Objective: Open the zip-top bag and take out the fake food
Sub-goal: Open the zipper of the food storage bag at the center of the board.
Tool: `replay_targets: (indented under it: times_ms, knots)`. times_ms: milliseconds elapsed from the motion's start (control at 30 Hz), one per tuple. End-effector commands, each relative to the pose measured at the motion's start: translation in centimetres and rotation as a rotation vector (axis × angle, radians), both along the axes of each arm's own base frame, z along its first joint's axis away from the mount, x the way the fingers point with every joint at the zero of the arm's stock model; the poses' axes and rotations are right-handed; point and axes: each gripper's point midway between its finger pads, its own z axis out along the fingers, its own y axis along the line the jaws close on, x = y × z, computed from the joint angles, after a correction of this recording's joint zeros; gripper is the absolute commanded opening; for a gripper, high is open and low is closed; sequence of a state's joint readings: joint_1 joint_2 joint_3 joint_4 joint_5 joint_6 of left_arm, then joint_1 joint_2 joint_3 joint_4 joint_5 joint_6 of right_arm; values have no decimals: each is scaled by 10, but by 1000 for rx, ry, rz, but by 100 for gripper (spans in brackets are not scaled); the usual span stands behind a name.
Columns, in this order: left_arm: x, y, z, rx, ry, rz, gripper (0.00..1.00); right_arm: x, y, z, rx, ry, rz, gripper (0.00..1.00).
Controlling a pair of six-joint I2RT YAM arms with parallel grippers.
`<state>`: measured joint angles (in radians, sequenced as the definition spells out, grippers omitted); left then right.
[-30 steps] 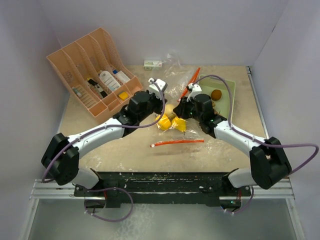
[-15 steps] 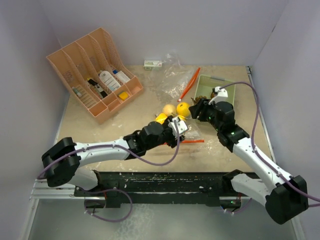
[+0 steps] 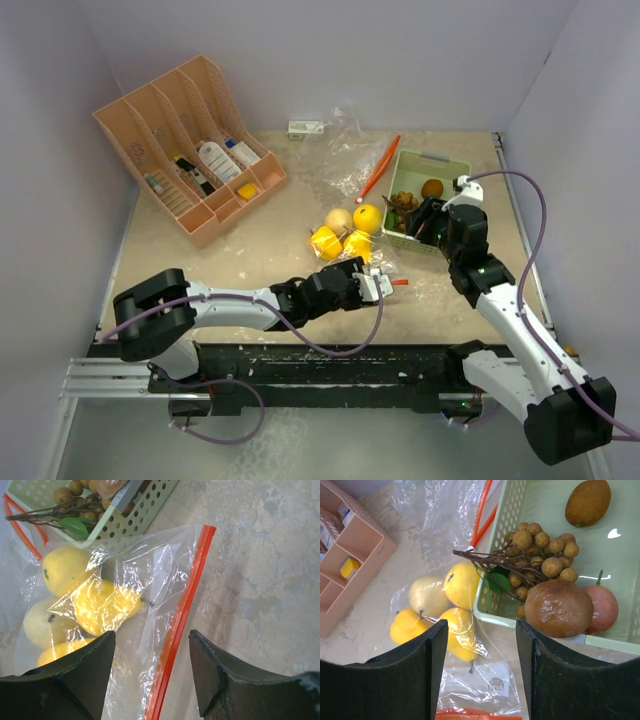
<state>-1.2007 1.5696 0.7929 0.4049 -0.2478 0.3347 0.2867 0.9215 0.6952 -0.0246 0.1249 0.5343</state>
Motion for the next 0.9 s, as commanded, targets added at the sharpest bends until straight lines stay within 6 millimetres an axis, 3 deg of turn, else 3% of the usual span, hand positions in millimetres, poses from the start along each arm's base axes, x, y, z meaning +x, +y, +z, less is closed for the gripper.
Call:
replay_targets:
  times_ms: [0, 133, 367, 500, 867]
  knots:
    - [1, -6, 4, -5, -57, -26, 64, -2, -8, 6, -1, -22, -39, 60]
    - [-6, -7, -10, 34, -33, -66, 64, -2, -7, 4, 2, -24, -33, 60]
    - [0, -8, -26, 72, -34, -43, 57, -1, -4, 3, 8, -31, -20, 60]
    - [-1, -8, -25, 72, -24, -44, 54, 0, -6, 3, -1, -33, -23, 59]
    - [21, 1, -17, 51, -71, 106, 40, 4, -1, -1, 9, -37, -8, 59]
